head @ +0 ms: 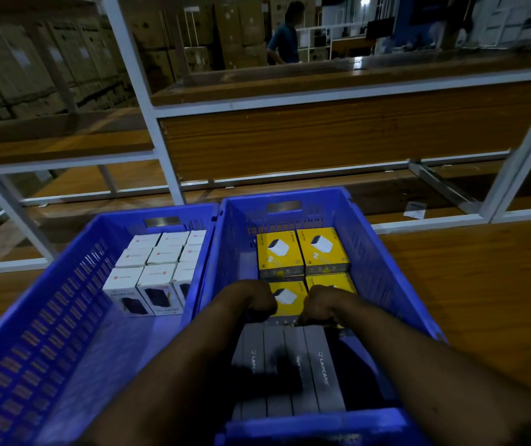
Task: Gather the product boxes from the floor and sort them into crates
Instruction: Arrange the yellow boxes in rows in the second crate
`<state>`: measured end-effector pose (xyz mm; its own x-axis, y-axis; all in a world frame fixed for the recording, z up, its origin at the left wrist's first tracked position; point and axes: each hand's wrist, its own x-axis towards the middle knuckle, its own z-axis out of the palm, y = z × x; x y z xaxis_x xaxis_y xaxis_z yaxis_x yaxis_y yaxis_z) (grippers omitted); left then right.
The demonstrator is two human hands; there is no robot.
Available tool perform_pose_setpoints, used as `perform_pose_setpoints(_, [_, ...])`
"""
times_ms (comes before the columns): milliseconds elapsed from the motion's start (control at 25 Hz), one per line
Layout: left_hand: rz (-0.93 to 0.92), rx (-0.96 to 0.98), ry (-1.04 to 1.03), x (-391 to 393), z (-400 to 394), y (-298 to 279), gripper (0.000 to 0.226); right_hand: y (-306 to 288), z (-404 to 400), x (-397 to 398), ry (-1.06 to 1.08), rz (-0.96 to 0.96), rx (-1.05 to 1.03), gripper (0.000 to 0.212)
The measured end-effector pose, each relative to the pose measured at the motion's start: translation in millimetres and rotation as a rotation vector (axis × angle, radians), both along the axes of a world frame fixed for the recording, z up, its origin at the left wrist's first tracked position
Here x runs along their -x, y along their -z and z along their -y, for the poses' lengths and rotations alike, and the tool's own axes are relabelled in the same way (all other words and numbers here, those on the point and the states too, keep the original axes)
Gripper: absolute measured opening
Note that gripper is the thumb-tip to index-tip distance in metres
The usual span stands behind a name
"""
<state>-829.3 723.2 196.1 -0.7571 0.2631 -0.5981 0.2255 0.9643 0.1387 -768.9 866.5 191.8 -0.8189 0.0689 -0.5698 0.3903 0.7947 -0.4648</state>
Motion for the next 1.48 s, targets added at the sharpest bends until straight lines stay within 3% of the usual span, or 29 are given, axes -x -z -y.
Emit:
perform_pose_setpoints(120, [0.053, 0.028, -0.02, 2, -1, 9, 0.035, 10, 2, -2, -0.036, -0.075, -0.118, 0.038])
perform_pose_setpoints(240, [0.029, 0.026, 0.028, 6, -2, 19, 0.069, 18, 4, -2, -0.022, -0.231, -0.302, 0.04])
perform_pose_setpoints(400, [-0.007, 0.018, -0.001, 13, -1, 41, 0.06, 29, 0, 2, 0.008, -0.26, -0.417, 0.043])
perform_pose_setpoints(600, [-0.069, 0.046, 0.07, 12, -4, 50, 0.047, 34, -3, 9, -0.024, -0.171, -0.309, 0.042])
perform_pose_setpoints(760, [-0.035, 0.051, -0.011, 6, -13, 47, 0.087, 30, -3, 10, 0.01, -0.187, -0.274, 0.038])
perform_pose_setpoints(840, [-0.024, 0.043, -0.034, 8, -14, 49, 0.094, 28, 0, 12, -0.008, -0.207, -0.282, 0.019])
perform_pose_setpoints(920, [-0.021, 0.08, -0.009, 3, -13, 44, 0.096, 27, 2, 15, -0.023, -0.18, -0.266, 0.029])
perform_pose_setpoints(1040, [-0.074, 0.045, 0.017, 0, -9, 35, 0.088, 24, -3, 18, -0.057, -0.119, -0.18, 0.028])
perform_pose_setpoints(1200, [-0.2, -0.098, 0.013, 5, 4, 14, 0.067, -1, -6, 7, -0.005, -0.076, 0.149, 0.036])
perform_pose_setpoints(1320, [-0.044, -0.458, -0.104, -6, 14, -5, 0.054, -22, -4, -4, -0.207, 0.033, 0.159, 0.041])
perform_pose_setpoints(1480, [0.122, -0.455, 0.105, -23, 5, -13, 0.032, -25, -8, -13, -0.309, 0.18, 0.145, 0.032])
